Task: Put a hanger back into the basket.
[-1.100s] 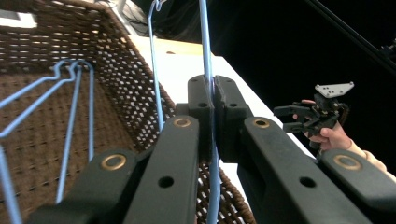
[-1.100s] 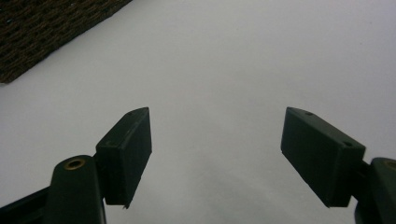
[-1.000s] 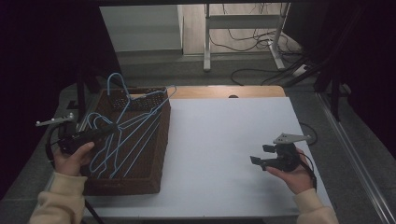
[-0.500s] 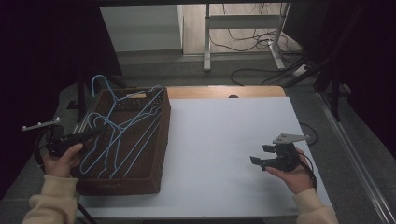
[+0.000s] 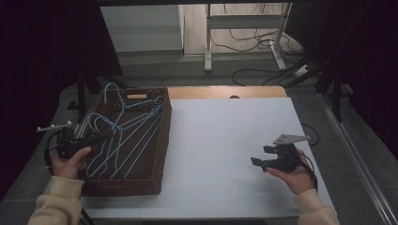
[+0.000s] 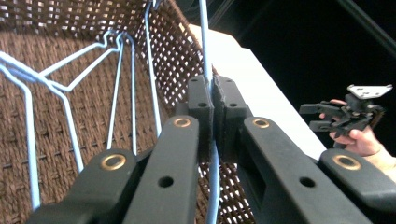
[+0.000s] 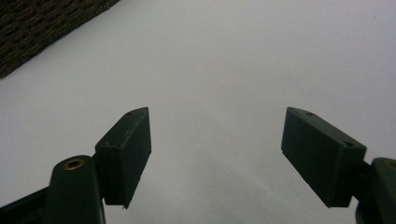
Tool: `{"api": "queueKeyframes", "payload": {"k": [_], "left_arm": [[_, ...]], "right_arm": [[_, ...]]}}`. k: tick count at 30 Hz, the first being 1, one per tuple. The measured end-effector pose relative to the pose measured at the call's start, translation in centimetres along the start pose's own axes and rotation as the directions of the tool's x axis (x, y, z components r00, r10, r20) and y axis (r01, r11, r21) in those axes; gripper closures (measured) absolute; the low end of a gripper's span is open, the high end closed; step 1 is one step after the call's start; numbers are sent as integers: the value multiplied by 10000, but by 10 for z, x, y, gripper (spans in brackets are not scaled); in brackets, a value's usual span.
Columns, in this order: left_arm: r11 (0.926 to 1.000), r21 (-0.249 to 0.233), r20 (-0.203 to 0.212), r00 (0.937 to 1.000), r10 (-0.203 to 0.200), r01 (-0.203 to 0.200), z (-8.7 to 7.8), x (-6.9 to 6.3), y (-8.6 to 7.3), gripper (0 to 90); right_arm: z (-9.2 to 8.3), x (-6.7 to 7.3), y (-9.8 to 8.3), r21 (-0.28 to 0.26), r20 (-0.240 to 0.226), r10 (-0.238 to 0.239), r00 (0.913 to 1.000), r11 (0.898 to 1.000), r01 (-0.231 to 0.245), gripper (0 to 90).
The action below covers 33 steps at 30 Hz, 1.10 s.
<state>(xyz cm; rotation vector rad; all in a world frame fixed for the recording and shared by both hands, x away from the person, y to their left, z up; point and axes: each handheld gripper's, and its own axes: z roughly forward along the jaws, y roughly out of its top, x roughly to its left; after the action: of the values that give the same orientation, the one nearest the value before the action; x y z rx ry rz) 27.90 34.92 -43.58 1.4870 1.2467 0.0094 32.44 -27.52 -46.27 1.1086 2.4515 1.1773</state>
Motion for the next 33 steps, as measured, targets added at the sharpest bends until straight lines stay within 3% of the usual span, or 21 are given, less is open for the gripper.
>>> {"api": "queueKeyframes", "payload": {"k": [12,14,15,16,20,21,22,23,24,25,28,30,33], "left_arm": [[9989,441,-489,9987,-133,155,17,4,-3,863],[9982,508,-901,9956,-270,317,19,6,-3,840],[9981,557,-1139,9933,-215,280,19,6,-2,776],[9977,672,-1440,9896,8,89,20,5,-2,709],[9969,738,-1779,9832,410,-282,18,1,-1,501],[9949,863,-2007,9773,682,-517,16,-6,1,453],[9949,863,-2007,9773,682,-517,16,-6,1,435],[9920,940,-2092,9724,1030,-848,15,-13,1,412],[9920,940,-2092,9724,1030,-848,15,-13,1,388],[9884,971,-2040,9696,1349,-1171,14,-21,2,367],[9844,991,-1885,9686,1623,-1456,14,-29,3,335],[9764,1101,-1595,9663,2021,-1860,18,-41,2,299],[9689,1255,-1288,9648,2291,-2133,27,-51,1,281]], "right_arm": [[0,0,0,-3,26,-41,10000,10000,41,247],[-1,0,0,4,39,-40,10000,10000,40,246],[-1,0,0,4,45,-46,10000,10000,46,247],[-1,0,0,4,46,-53,10000,10000,53,246],[-1,0,0,1,48,-73,10000,10000,73,246],[-1,0,0,22,52,-65,10000,10000,65,246],[-1,0,0,22,52,-65,10000,10000,65,246],[0,1,0,49,44,-81,10000,10000,80,246],[0,1,0,49,44,-81,10000,10000,80,246],[0,1,1,58,23,-99,9999,9999,99,246],[0,2,1,46,-5,-93,10000,9999,93,245],[0,2,1,9,-51,-145,9999,9999,145,244],[-2,1,1,-35,-78,-147,9999,9999,146,243]]}}
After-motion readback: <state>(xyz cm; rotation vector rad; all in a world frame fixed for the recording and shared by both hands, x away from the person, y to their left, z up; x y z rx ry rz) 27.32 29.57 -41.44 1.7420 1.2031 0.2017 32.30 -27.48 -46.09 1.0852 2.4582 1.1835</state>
